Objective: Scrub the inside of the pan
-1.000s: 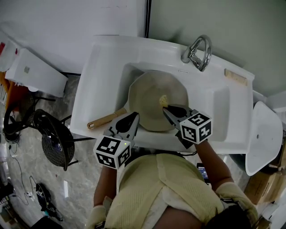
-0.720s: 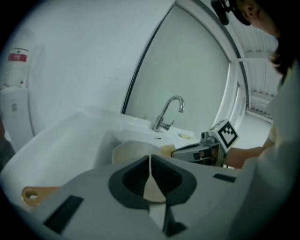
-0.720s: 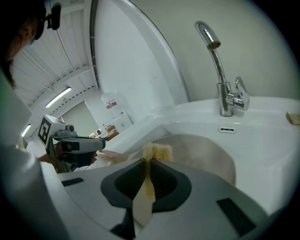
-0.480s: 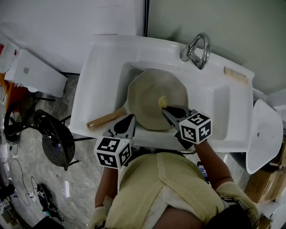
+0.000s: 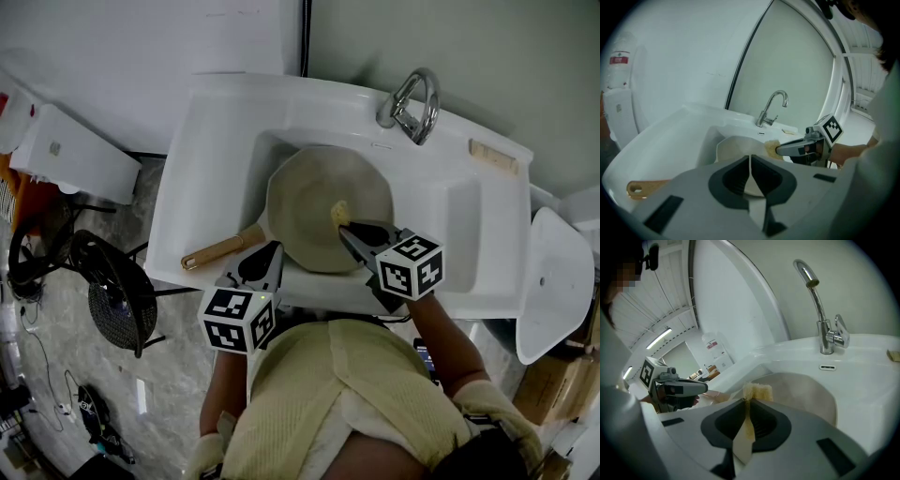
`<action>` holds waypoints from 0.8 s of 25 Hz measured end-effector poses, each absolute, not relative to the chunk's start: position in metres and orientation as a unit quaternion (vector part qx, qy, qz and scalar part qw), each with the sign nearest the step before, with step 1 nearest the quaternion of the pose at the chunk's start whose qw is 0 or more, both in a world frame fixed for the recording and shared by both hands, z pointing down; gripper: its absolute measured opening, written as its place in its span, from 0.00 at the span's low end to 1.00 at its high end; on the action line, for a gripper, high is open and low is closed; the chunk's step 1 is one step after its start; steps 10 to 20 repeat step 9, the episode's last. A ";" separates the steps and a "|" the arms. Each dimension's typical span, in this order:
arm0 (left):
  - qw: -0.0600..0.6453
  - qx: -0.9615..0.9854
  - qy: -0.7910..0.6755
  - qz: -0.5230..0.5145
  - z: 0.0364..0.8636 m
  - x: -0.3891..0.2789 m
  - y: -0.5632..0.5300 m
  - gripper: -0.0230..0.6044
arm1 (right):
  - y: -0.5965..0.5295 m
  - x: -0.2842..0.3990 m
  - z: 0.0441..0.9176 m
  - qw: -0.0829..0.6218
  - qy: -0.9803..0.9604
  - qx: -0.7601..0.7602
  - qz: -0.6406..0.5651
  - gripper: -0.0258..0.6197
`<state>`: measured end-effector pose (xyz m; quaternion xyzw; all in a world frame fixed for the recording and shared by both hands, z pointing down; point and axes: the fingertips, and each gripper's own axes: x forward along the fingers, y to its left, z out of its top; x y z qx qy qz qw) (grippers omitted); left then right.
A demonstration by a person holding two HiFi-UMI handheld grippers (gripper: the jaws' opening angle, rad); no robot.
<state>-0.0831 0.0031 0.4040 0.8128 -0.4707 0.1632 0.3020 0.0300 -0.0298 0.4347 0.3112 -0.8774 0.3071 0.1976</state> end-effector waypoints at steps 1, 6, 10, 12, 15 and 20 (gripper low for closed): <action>0.302 0.813 -0.470 0.165 0.404 -0.083 0.004 0.14 | -0.030 0.030 0.434 0.195 -0.878 0.311 0.306 0.12; 0.301 0.815 -0.467 0.166 0.405 -0.084 0.006 0.14 | -0.030 0.027 0.431 0.190 -0.882 0.307 0.303 0.12; 0.301 0.813 -0.469 0.167 0.405 -0.084 0.006 0.14 | -0.031 0.027 0.432 0.188 -0.882 0.306 0.305 0.12; 0.301 0.813 -0.469 0.167 0.405 -0.084 0.006 0.14 | -0.031 0.027 0.432 0.188 -0.882 0.306 0.305 0.12; 0.301 0.813 -0.469 0.167 0.405 -0.084 0.006 0.14 | -0.031 0.027 0.432 0.188 -0.882 0.306 0.305 0.12; 0.301 0.813 -0.469 0.167 0.405 -0.084 0.006 0.14 | -0.031 0.027 0.432 0.188 -0.882 0.306 0.305 0.12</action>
